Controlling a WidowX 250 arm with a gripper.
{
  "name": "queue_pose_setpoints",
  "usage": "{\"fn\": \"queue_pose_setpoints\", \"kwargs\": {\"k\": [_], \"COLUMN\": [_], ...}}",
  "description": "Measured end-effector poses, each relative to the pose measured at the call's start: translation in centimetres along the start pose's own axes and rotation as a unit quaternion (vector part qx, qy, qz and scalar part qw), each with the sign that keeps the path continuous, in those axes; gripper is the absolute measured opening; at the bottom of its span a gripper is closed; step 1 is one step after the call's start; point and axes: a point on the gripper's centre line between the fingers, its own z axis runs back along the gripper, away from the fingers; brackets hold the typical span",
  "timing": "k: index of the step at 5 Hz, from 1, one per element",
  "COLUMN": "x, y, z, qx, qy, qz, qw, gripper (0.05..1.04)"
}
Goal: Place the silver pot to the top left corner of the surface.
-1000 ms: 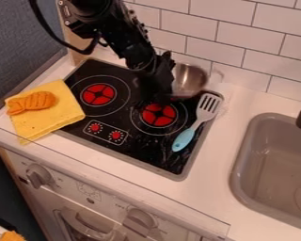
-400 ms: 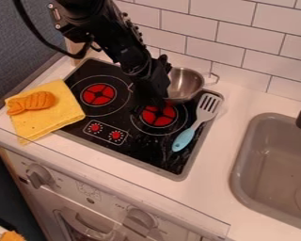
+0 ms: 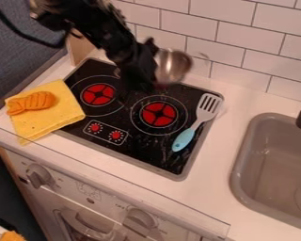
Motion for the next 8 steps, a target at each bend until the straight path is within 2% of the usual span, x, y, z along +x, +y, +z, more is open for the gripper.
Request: {"fn": "queue_pose_setpoints", "kwargs": {"k": [2,3,4,6,7,8], "x": [-6.4,-9.0,-11.7,-12.6,-12.8,-12.9], "y": [1.1,1.2,0.4,-2.0,-2.7,-2.8], "z": [3.1,3.1,1.8,-1.1,-1.5,-1.5], "qx": [0.038,0.035,0.021,-0.025,-0.039,-0.041], "qy": [0.072,0.097,0.111,0.118,0.123,0.126], "qz": [0.066,0.086,0.106,0.11,0.114,0.123], "qw": [0.9945,0.9909,0.988,0.9866,0.985,0.9835], "gripper": [0.077,0.077,0.077,0.077,0.077,0.108]}}
